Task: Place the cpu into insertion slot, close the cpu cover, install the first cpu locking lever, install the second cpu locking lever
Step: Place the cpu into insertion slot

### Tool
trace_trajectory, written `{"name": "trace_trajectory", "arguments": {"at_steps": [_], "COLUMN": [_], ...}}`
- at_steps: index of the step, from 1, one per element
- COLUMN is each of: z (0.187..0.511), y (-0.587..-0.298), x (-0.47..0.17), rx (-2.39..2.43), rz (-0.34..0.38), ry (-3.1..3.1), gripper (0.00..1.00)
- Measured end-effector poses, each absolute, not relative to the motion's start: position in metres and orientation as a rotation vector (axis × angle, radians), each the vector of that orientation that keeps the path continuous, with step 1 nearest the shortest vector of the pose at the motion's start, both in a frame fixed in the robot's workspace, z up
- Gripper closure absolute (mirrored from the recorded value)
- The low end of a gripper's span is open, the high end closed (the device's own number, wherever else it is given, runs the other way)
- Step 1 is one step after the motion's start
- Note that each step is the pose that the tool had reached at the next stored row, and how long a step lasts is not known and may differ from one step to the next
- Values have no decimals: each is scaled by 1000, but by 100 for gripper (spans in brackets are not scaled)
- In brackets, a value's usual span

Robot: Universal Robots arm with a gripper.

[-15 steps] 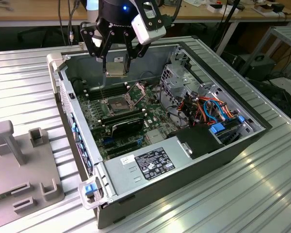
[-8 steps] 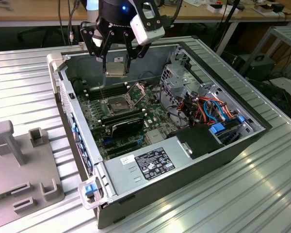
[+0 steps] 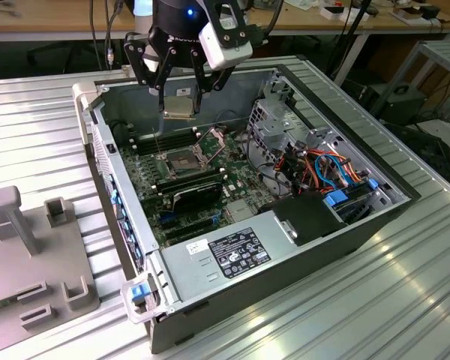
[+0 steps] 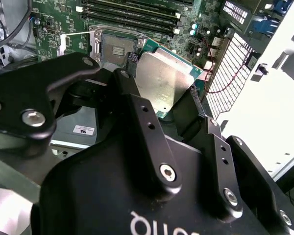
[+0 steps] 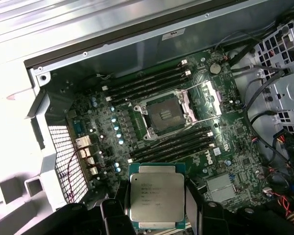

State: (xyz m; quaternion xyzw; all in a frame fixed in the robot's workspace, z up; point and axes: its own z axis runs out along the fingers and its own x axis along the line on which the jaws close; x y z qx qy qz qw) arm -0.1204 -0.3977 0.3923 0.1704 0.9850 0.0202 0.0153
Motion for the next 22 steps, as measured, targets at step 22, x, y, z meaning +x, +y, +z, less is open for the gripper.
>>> {"name": "trace_trajectory", "arguments": {"at_steps": [22], "z": [392], "y": [-398], "x": [-120], "rx": [697], "rz": [60], "ry": [3029], "gripper": [45]}}
